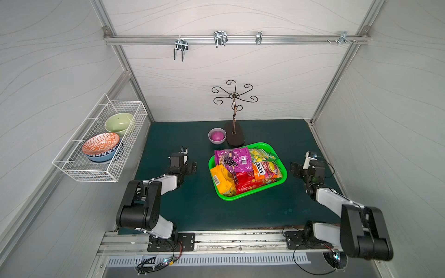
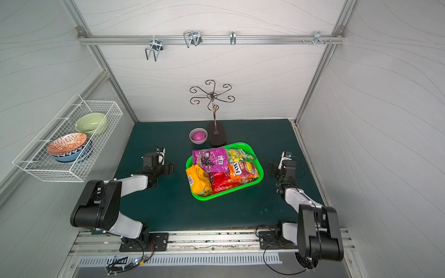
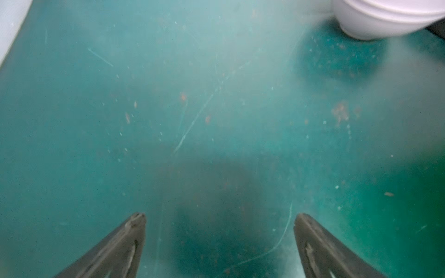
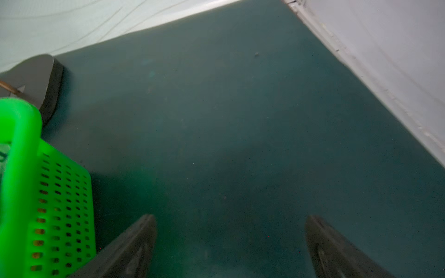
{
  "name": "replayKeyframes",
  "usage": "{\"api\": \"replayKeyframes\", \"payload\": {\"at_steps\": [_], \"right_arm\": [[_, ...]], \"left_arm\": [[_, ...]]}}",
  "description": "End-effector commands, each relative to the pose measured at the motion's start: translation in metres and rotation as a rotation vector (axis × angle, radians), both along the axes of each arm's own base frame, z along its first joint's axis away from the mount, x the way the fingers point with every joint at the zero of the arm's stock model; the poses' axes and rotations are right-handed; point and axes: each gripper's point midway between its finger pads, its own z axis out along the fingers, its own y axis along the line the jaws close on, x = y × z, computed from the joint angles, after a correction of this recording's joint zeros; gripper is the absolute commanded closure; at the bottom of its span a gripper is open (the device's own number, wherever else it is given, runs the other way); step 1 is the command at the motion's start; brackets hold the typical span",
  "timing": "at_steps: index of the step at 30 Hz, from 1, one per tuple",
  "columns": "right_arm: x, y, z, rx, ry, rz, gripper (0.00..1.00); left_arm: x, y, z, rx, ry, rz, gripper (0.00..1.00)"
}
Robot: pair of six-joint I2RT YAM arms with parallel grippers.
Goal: Put the candies in the basket
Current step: Reset both arms
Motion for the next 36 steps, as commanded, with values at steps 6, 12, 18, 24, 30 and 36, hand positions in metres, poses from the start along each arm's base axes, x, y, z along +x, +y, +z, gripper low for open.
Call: {"api": "replayKeyframes", "payload": {"at_steps": [6,12,18,24,30,36], "right_arm": [[0.048,0.032,0.012,-0.105,-0.173,0.13,0.01],[0.054,0.028,0.008,-0.124,-0.157,0.101,0.01],[0.054,0.028,0.008,-0.123,-0.15,0.101,0.01],[0.054,0.029,0.009,-0.128,-0.151,0.102,0.01],[0.054,0.03,0.009,-0.132,-0.152,0.104,0.01],[0.054,0.03,0.009,-0.132,-0.152,0.104,0.01]], "left_arm": [[0.022,0.014,0.045,-0.133,-0.331,0.019,0.0],[0.022,0.016,0.043,-0.129,-0.337,0.037,0.0],[0.021,0.016,0.044,-0.129,-0.33,0.035,0.0],[0.021,0.016,0.044,-0.127,-0.33,0.035,0.0],[0.021,0.016,0.044,-0.127,-0.331,0.036,0.0],[0.021,0.016,0.044,-0.127,-0.331,0.036,0.0]]}}
